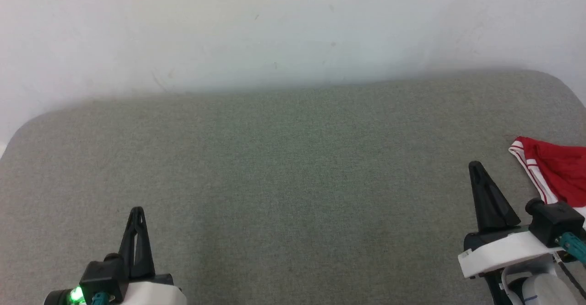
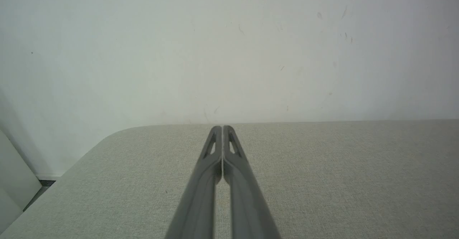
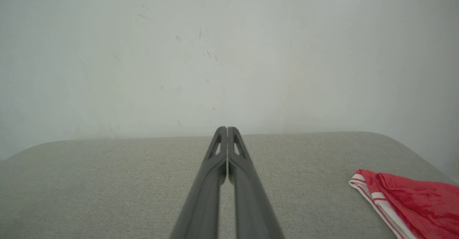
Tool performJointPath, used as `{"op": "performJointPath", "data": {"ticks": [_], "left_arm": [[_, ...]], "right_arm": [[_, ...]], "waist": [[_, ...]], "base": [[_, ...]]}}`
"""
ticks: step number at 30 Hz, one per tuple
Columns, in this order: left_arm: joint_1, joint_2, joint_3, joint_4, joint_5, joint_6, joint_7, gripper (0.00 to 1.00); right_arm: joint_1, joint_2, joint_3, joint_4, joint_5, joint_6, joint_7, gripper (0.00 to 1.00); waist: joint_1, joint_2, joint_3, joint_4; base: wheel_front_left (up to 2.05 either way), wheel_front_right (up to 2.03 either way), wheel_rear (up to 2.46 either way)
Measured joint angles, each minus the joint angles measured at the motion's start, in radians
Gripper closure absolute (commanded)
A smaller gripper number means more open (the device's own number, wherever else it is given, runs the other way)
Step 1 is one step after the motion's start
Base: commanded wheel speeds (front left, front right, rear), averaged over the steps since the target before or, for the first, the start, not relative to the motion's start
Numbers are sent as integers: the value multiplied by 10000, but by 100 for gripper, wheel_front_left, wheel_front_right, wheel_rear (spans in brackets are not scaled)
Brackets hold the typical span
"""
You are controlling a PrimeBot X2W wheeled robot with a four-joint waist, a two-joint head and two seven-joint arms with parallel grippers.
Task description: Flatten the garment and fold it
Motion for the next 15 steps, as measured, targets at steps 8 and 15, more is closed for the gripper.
{"op": "performJointPath", "data": {"ticks": [8,15], "left_arm": [[-17,-2,-25,0,2,-10,130,100],[-43,-6,-50,0,10,-23,305,100]], "right_arm": [[0,33,-12,-73,-125,0,165,100],[1,96,-15,-134,-267,0,318,100]], "waist": [[0,0,6,36],[0,0,11,67]], "base": [[0,0,0],[0,0,0]]}}
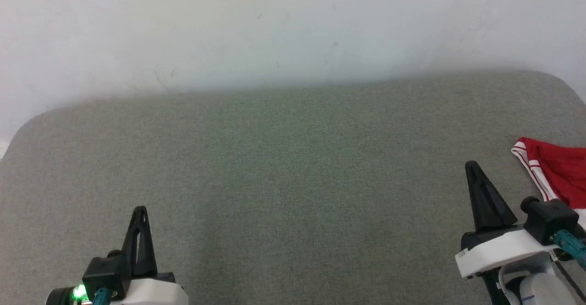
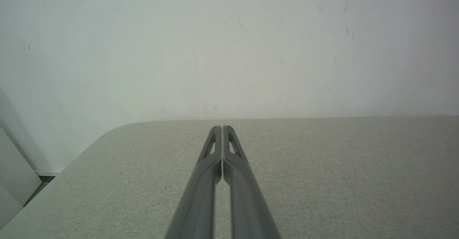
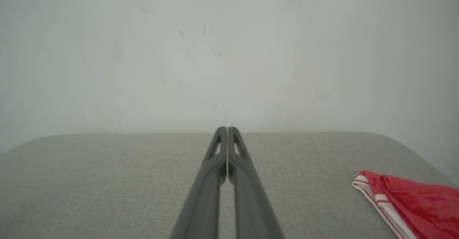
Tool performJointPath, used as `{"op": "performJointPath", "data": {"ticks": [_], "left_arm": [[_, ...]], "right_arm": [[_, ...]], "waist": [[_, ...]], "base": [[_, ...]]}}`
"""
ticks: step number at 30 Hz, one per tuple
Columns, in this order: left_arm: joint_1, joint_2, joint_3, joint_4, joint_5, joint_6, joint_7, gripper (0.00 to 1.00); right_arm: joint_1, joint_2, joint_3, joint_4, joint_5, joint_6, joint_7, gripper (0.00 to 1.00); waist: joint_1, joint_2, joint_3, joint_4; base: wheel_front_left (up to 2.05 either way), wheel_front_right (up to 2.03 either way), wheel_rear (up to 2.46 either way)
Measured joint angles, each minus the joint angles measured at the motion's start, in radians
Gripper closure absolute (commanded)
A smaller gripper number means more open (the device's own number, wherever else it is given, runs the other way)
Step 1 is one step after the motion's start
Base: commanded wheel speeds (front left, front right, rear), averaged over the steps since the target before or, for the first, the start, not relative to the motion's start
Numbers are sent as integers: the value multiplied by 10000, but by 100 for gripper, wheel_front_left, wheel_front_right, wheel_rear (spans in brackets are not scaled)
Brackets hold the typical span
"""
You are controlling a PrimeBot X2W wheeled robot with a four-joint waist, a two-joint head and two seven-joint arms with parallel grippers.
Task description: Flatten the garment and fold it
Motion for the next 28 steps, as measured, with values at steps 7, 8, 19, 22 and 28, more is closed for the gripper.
{"op": "performJointPath", "data": {"ticks": [7,8,19,22,28], "left_arm": [[-36,-6,-35,2,2,-77,136,100],[-44,-6,-44,2,2,-79,159,100],[-206,-13,-109,2,63,-155,351,100],[-219,-13,-127,4,63,-161,437,100],[-248,-17,-157,6,67,-174,564,100]], "right_arm": [[2,50,-13,-92,-115,0,111,100],[2,52,-17,-107,-134,0,174,100],[9,113,-48,-244,-368,0,378,100],[11,140,-52,-270,-441,0,441,100],[15,188,-79,-328,-529,0,545,100]], "waist": [[0,0,5,31],[0,0,6,35],[0,0,13,83],[0,0,15,97],[0,0,19,123]], "base": [[0,0,0],[0,0,0],[0,0,0],[0,0,0],[0,0,0]]}}
